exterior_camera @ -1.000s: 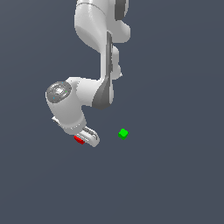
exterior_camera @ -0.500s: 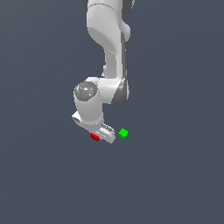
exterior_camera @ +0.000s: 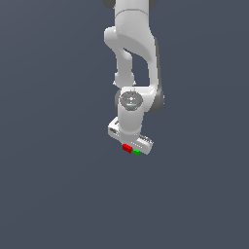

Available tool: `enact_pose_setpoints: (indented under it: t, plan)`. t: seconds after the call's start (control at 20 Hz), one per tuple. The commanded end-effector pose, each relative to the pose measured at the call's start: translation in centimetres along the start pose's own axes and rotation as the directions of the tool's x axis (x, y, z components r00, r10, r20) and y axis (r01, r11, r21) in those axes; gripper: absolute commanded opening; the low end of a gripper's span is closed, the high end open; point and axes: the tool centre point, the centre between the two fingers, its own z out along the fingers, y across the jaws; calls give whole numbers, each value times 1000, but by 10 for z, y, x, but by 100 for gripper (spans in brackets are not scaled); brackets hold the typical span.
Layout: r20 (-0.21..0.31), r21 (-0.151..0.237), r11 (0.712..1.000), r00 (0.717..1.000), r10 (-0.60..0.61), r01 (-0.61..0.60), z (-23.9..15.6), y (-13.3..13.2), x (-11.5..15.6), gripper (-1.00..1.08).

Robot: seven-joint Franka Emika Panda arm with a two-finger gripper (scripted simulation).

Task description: Stack the red cube on top of the green cube.

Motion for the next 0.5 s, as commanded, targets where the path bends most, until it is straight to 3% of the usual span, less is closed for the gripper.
enact_pose_setpoints:
  t: [0.0, 0.4, 0.45]
  plan:
    - [-1, 0, 1000, 1000, 1, -1, 5, -13, -15, -100]
    - [-1, 0, 1000, 1000, 2, -2, 12, -32, -33, -100]
    - [-1, 0, 1000, 1000, 2, -2, 12, -32, -33, 100]
